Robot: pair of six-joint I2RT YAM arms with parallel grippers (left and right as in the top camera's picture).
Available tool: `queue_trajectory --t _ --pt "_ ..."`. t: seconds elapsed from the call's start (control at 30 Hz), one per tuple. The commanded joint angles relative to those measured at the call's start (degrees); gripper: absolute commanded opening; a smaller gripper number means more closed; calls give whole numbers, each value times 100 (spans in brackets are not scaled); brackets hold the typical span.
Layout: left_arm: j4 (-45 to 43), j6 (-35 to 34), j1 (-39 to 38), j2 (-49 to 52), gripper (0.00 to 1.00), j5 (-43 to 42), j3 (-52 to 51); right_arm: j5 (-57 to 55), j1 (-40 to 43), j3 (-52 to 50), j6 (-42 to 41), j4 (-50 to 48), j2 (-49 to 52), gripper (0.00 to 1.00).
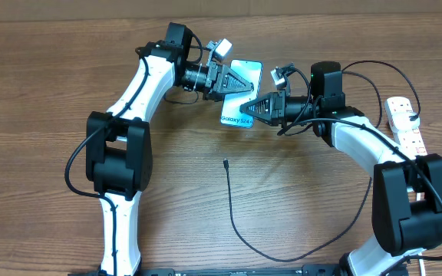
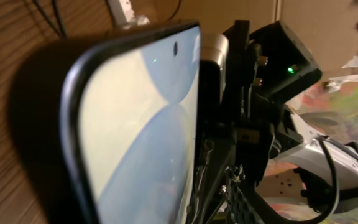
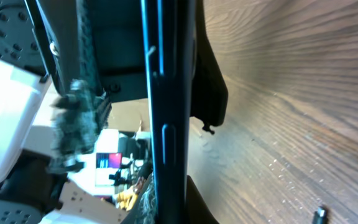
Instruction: Plug charger to phone and switch on socket
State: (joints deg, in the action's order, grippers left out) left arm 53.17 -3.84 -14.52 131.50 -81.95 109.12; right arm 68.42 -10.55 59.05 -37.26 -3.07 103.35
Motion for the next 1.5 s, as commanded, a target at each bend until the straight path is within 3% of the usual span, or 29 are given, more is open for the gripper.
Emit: queue_trajectory --t 0.0,0.3,1.07,1.3,1.47 --pt "-2 107 -238 -37 35 -866 66 374 -173 92 153 13 -24 4" --pt "-2 157 -240 -37 23 -866 66 702 -164 92 289 17 -24 4" --pt "662 562 -251 -37 25 -275 66 673 105 92 1058 844 -24 3" --pt "769 564 -254 -37 19 -275 66 669 98 92 1191 964 -24 3" --pt "791 564 -254 -37 9 -278 66 603 98 92 1207 966 -24 4"
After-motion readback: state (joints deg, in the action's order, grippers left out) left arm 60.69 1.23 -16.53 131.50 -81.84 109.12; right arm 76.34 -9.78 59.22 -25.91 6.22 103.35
